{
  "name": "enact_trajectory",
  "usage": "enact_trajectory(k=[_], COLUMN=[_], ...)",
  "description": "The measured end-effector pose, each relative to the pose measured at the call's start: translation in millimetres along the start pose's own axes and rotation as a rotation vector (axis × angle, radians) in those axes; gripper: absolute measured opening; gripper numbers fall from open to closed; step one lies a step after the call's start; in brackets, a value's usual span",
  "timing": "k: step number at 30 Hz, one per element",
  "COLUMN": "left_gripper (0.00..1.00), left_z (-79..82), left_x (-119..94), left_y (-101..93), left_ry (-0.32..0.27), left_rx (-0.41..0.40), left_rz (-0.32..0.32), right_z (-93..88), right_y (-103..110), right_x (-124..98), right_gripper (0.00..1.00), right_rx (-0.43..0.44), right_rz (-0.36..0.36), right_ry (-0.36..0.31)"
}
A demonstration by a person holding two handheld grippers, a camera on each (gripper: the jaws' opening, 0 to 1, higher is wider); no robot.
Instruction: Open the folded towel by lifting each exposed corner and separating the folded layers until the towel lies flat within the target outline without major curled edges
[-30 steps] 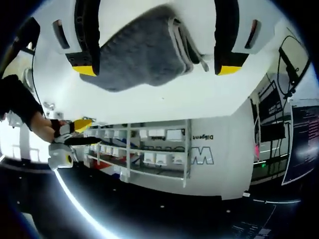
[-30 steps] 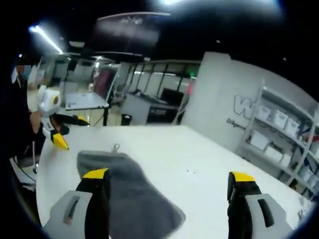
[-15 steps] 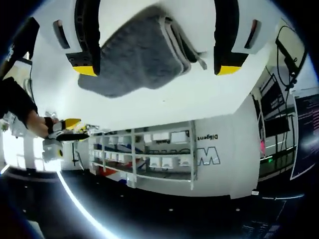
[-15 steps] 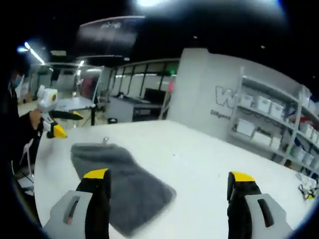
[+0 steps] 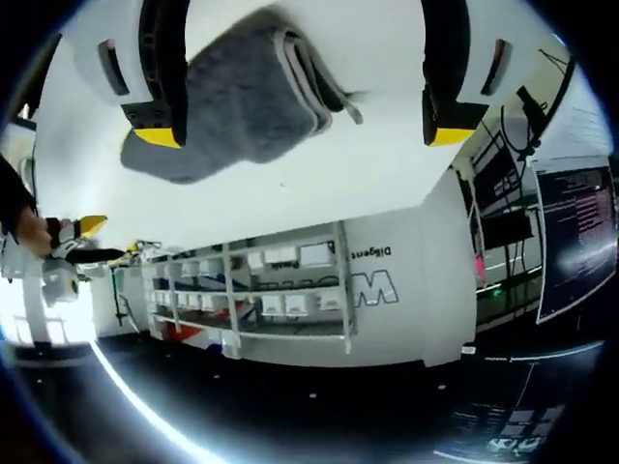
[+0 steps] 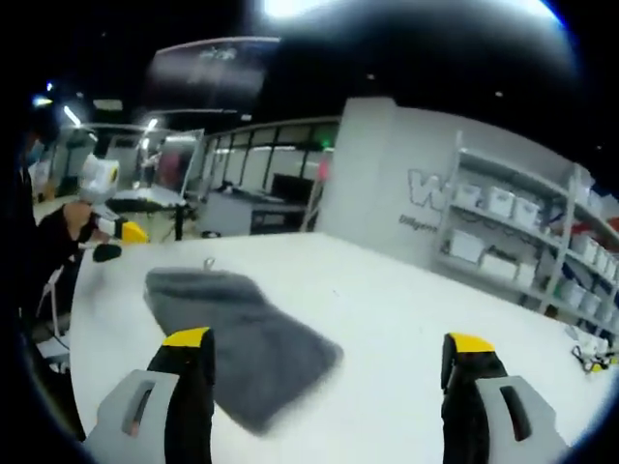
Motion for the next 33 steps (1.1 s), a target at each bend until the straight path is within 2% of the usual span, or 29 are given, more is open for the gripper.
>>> enact_trajectory(k=[6,12,20,23,25,28,33], left_gripper=[1.0,1.0,0.98,0.96,0.95,0.94,0.95], left_z=[-0.1,-1.3,-5.0,-9.1,-13.2,-19.6,-22.1], left_x=[-6,-5,-3,-3,-3,-1,0], left_y=[-5.2,-12.1,-15.1,-12.2,-7.4,-2.9,-2.4], left_ry=[-0.019,-0.008,0.011,0.028,0.045,0.063,0.077], left_rx=[-0.01,-0.015,-0.024,-0.032,-0.063,-0.093,-0.07], left_rz=[-0.028,-0.065,-0.07,-0.064,-0.044,-0.047,-0.046], right_z=[-7.0,-14.7,-17.7,-20.4,-21.9,-24.0,-27.5], right_y=[-2,-7,-13,-12,-11,-11,-14], right_x=[-19,-28,-28,-24,-22,-21,-21], right_gripper=[1.0,1.0,1.0,1.0,1.0,1.0,1.0], right_rx=[0.04,0.037,0.121,0.112,0.111,0.11,0.108], right_rz=[-0.009,-0.014,-0.009,-0.009,-0.004,-0.003,-0.016], right_ry=[-0.037,-0.023,-0.051,-0.033,-0.026,-0.02,-0.012])
Point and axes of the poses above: the point that each gripper's makers call its tool centre point, and the gripper's own axes: x roughly forward along the fingers, y roughly to its left, z roughly out of its top, the point moved 9 cm from there along -x, roughly backward along the fingers, and after that the axes turned 6 degrees about y, right-handed, at the moved point
